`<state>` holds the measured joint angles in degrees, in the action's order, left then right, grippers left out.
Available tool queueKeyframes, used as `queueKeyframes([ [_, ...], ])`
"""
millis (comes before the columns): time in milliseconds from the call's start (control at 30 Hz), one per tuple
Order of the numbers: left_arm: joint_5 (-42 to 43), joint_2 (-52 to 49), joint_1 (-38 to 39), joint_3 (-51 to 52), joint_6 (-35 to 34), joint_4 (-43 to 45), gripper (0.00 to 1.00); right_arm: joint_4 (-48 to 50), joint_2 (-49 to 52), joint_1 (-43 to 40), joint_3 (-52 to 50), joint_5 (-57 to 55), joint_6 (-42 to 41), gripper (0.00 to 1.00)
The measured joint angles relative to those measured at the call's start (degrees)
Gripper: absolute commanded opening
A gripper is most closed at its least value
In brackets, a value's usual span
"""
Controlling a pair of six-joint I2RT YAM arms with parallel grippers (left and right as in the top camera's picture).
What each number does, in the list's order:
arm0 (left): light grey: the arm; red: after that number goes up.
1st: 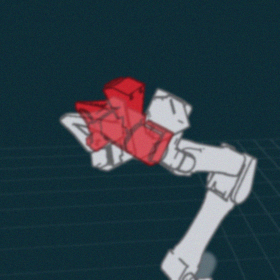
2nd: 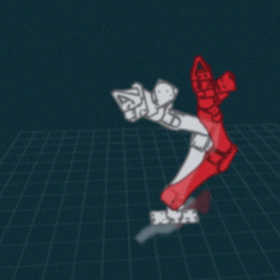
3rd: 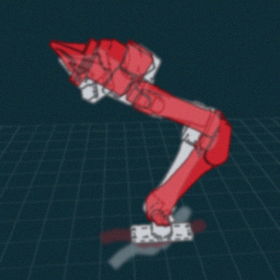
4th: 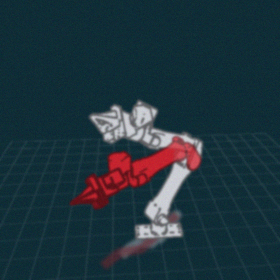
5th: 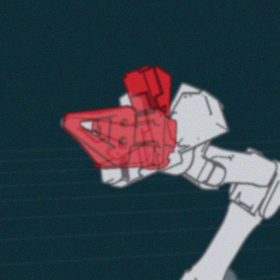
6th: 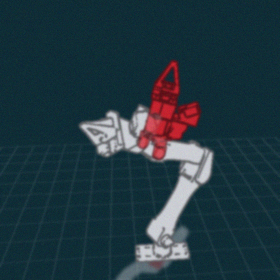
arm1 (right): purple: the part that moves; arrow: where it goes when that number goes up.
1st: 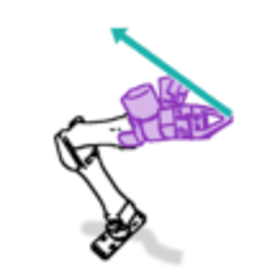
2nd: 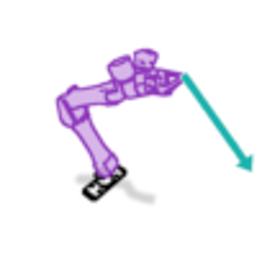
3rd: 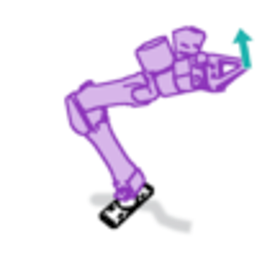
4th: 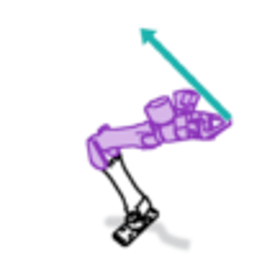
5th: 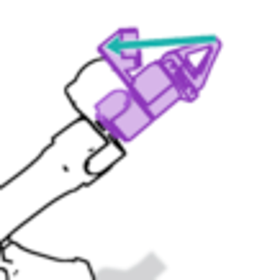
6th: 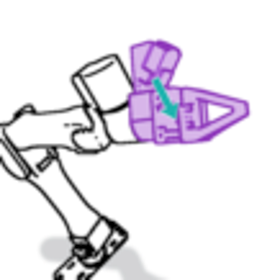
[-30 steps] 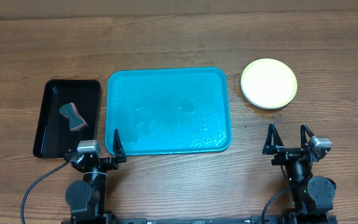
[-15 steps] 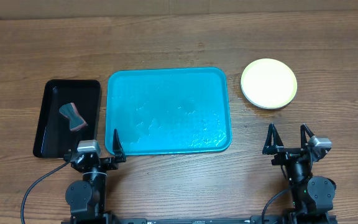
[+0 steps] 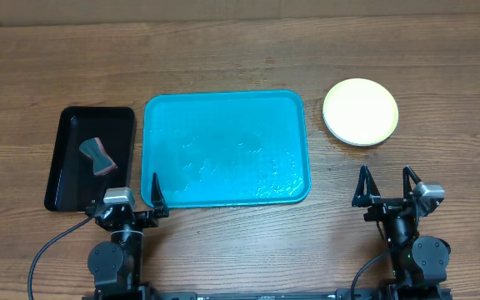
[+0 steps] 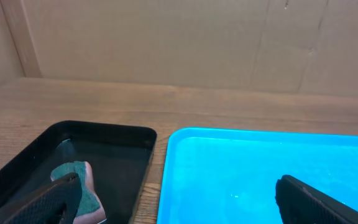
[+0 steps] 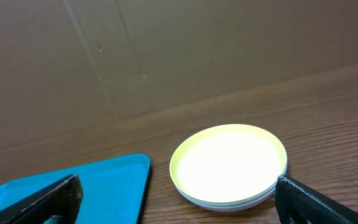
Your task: Clean dirty plates on tray and stack at the side
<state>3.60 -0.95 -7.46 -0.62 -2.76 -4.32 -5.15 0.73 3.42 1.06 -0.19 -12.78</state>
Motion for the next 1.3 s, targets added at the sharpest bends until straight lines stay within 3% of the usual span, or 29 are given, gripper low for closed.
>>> queueKeyframes([
  [433,0.0,0.0,0.0,0.0,0.0,0.0,1.0,0.0,0.0,0.0,0.0,0.0,0.3,1.0],
  [833,0.0,0.0,0.0,0.0,0.0,0.0,1.0,0.0,0.0,0.0,0.0,0.9,12.7,1.0],
  [1300,0.0,0.1,0.0,0.0,0.0,0.0,1.0,0.0,0.0,0.0,0.0,1.1,15.4,1.0],
])
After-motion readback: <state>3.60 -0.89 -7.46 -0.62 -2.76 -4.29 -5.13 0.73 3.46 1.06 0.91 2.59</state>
